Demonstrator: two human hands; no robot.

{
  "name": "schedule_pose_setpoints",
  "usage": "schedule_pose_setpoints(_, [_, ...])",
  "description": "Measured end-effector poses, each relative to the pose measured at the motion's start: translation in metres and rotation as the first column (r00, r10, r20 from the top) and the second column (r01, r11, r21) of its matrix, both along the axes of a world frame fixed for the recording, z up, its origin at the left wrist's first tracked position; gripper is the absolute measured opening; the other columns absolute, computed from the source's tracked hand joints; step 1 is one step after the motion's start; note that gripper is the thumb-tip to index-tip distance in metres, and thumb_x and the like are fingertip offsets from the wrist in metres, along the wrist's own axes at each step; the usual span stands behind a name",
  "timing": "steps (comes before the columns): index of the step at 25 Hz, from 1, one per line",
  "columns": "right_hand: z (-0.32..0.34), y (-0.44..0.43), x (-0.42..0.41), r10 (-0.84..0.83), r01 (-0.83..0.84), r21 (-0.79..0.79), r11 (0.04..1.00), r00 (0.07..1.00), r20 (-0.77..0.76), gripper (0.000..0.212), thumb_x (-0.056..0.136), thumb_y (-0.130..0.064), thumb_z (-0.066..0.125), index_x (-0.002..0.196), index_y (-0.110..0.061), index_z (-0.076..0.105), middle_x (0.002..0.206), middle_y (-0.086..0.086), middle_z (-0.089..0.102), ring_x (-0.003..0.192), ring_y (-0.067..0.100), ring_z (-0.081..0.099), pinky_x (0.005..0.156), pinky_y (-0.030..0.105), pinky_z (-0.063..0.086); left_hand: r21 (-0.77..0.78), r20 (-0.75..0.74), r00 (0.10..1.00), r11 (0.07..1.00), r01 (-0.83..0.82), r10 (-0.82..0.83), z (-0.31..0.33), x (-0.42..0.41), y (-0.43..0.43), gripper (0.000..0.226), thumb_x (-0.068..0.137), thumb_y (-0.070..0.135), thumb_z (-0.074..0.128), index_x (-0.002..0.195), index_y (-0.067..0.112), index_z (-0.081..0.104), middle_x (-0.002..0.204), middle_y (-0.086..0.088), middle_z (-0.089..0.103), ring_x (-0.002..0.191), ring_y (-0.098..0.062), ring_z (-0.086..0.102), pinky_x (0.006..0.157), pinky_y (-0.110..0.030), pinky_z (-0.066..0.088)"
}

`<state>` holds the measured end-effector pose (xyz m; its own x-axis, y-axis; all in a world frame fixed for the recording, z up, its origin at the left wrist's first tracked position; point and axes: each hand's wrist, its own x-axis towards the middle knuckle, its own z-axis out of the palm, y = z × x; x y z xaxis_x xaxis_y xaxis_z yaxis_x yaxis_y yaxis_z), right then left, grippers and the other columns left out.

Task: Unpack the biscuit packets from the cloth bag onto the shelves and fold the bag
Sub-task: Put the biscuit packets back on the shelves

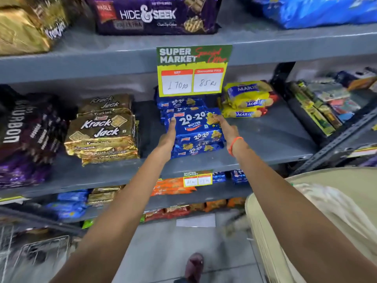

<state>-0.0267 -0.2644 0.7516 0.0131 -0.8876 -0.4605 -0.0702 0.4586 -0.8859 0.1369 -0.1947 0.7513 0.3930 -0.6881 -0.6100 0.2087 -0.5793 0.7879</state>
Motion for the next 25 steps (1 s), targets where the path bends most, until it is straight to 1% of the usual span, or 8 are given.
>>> schedule_pose_setpoints(3, [-0.004, -0.006, 0.001, 0.008, -0.009, 0.03, 0.999, 0.999, 0.039, 0.037, 0.079, -0.051, 0.064, 0.079, -0.016, 0.05, 0.104, 0.0, 0.048, 0.091, 0.018, 0.046, 0.087, 0.039, 0.04, 0.013, -0.011, 1.0, 1.0, -0.014, 0.014, -0.011, 0.004, -0.005, 0.098, 0.066, 0.086, 0.039, 0.138, 0.02, 0.044, 0.14, -0.007, 0.052, 0.124, -0.032, 0.053, 0.105, -0.051, 0.042])
schedule_pose_setpoints(7, [-0.006, -0.003, 0.008, 0.013, -0.015, 0.055, 0.998, 0.999, 0.029, 0.039, 0.077, -0.053, 0.063, 0.091, -0.019, 0.051, 0.096, -0.002, 0.052, 0.087, 0.017, 0.049, 0.08, 0.034, 0.043, -0.001, 0.006, 1.0, 1.0, -0.001, 0.001, -0.013, 0.014, -0.007, 0.098, 0.064, 0.086, 0.042, 0.138, 0.021, 0.043, 0.14, -0.006, 0.052, 0.122, -0.031, 0.054, 0.104, -0.052, 0.043])
schedule_pose_setpoints(11, [-0.007, 0.002, 0.008, 0.034, -0.036, 0.07, 0.997, 0.999, 0.028, 0.052, 0.074, -0.059, 0.064, 0.104, -0.017, 0.058, 0.117, 0.004, 0.059, 0.102, 0.022, 0.059, 0.098, 0.042, 0.046, -0.004, 0.053, 0.997, 0.999, 0.048, -0.048, -0.01, 0.026, -0.007, 0.099, 0.065, 0.085, 0.042, 0.139, 0.021, 0.042, 0.138, -0.003, 0.051, 0.123, -0.029, 0.051, 0.105, -0.052, 0.04])
schedule_pose_setpoints(15, [0.004, 0.01, -0.021, 0.118, -0.115, 0.046, 0.992, 0.991, -0.069, 0.074, 0.074, -0.068, 0.058, 0.125, -0.015, 0.052, 0.134, 0.012, 0.055, 0.126, 0.033, 0.049, 0.105, 0.055, 0.039, -0.016, 0.251, 0.967, 0.998, 0.056, -0.05, -0.004, 0.021, -0.004, 0.091, 0.075, 0.08, 0.038, 0.13, 0.007, 0.048, 0.115, -0.004, 0.059, 0.101, -0.024, 0.059, 0.09, -0.04, 0.047])
schedule_pose_setpoints(18, [0.008, 0.02, -0.063, 0.108, -0.112, -0.014, 0.994, 0.98, -0.167, 0.07, 0.082, -0.061, 0.054, 0.126, -0.007, 0.051, 0.13, 0.018, 0.059, 0.122, 0.03, 0.054, 0.099, 0.048, 0.041, 0.076, 0.649, 0.751, 0.992, 0.099, -0.125, 0.003, 0.008, 0.005, 0.096, 0.084, 0.071, 0.035, 0.145, -0.003, 0.022, 0.151, -0.023, 0.032, 0.138, -0.039, 0.031, 0.114, -0.047, 0.029])
schedule_pose_setpoints(20, [0.006, 0.03, -0.1, 0.082, -0.091, -0.037, 0.995, 0.978, -0.194, 0.063, 0.087, -0.051, 0.054, 0.128, -0.004, 0.051, 0.126, 0.019, 0.062, 0.116, 0.027, 0.059, 0.083, 0.032, 0.044, -0.056, 0.834, 0.55, 0.985, 0.161, -0.043, 0.017, -0.027, 0.021, 0.089, 0.09, 0.056, 0.043, 0.147, -0.006, 0.014, 0.157, -0.027, 0.012, 0.146, -0.038, 0.011, 0.119, -0.043, 0.014])
schedule_pose_setpoints(23, [0.007, 0.058, -0.156, 0.076, -0.082, -0.013, 0.997, 0.963, -0.26, 0.044, 0.088, -0.046, 0.056, 0.099, -0.004, 0.062, 0.09, 0.024, 0.063, 0.072, 0.026, 0.06, 0.055, 0.024, 0.033, -0.335, 0.808, 0.583, 0.88, 0.336, 0.086, 0.028, -0.117, 0.042, 0.067, 0.089, 0.038, 0.055, 0.142, 0.002, 0.034, 0.157, -0.02, 0.02, 0.145, -0.032, 0.019, 0.117, -0.038, 0.016])
schedule_pose_setpoints(25, [0.006, 0.085, -0.203, 0.024, -0.021, 0.016, 1.0, 0.963, -0.27, 0.05, 0.088, -0.046, 0.057, 0.103, 0.001, 0.063, 0.1, 0.031, 0.062, 0.079, 0.028, 0.058, 0.062, 0.027, 0.033, -0.31, 0.749, 0.651, 0.805, 0.506, -0.121, 0.025, -0.197, 0.057, 0.062, 0.089, 0.035, 0.058, 0.139, 0.003, 0.04, 0.155, -0.019, 0.026, 0.144, -0.029, 0.023, 0.117, -0.036, 0.017])
